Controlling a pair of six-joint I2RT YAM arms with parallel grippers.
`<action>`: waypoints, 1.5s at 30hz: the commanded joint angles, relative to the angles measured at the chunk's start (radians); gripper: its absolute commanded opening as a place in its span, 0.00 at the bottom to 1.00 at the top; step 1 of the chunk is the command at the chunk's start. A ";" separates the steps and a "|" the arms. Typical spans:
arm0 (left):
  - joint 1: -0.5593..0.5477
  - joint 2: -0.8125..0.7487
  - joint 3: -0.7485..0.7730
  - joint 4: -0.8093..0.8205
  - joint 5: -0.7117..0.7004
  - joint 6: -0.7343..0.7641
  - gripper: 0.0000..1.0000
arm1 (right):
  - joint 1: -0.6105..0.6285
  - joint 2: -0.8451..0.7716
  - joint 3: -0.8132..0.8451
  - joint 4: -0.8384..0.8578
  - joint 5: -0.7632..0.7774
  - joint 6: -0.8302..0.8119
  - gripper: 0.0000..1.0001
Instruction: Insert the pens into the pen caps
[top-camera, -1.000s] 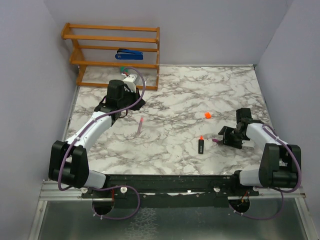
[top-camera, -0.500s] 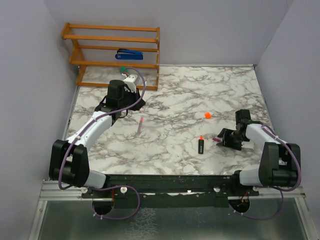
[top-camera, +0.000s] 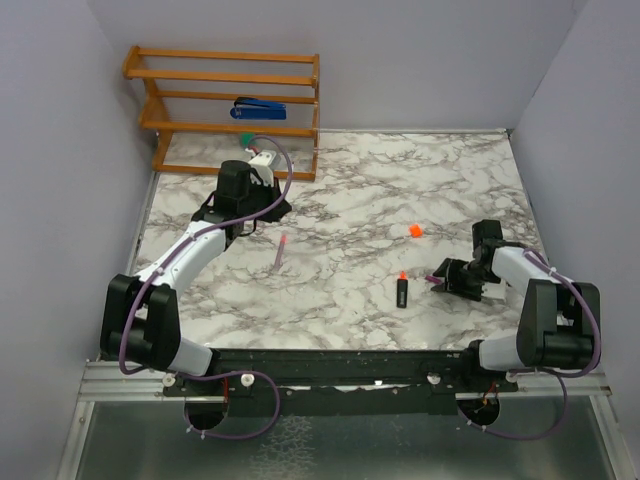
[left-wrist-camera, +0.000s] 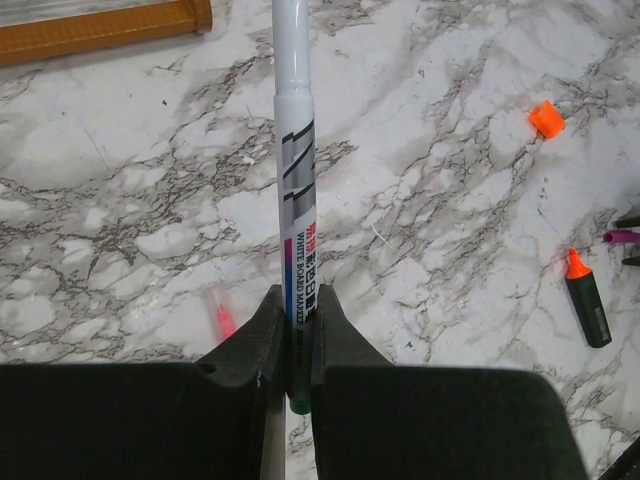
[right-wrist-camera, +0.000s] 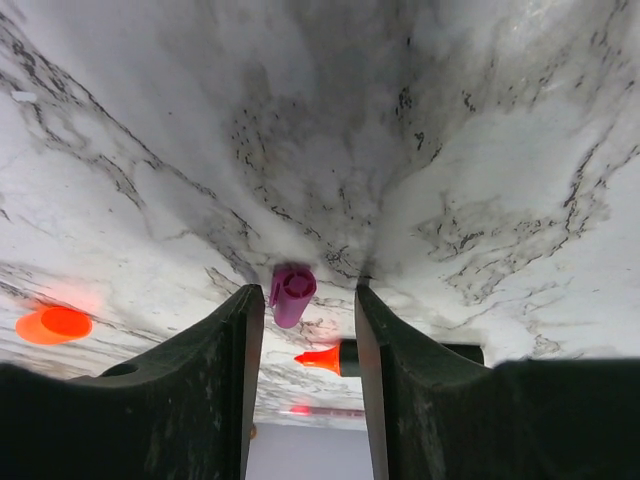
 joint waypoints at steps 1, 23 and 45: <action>-0.001 0.021 0.027 0.005 -0.017 0.011 0.00 | -0.011 0.044 -0.014 -0.005 0.023 -0.021 0.44; 0.011 0.032 0.024 0.008 -0.011 0.010 0.00 | -0.042 0.079 0.014 -0.038 0.016 -0.103 0.04; 0.009 -0.026 0.013 0.022 0.007 -0.013 0.00 | -0.042 0.004 0.152 -0.127 0.039 -0.221 0.00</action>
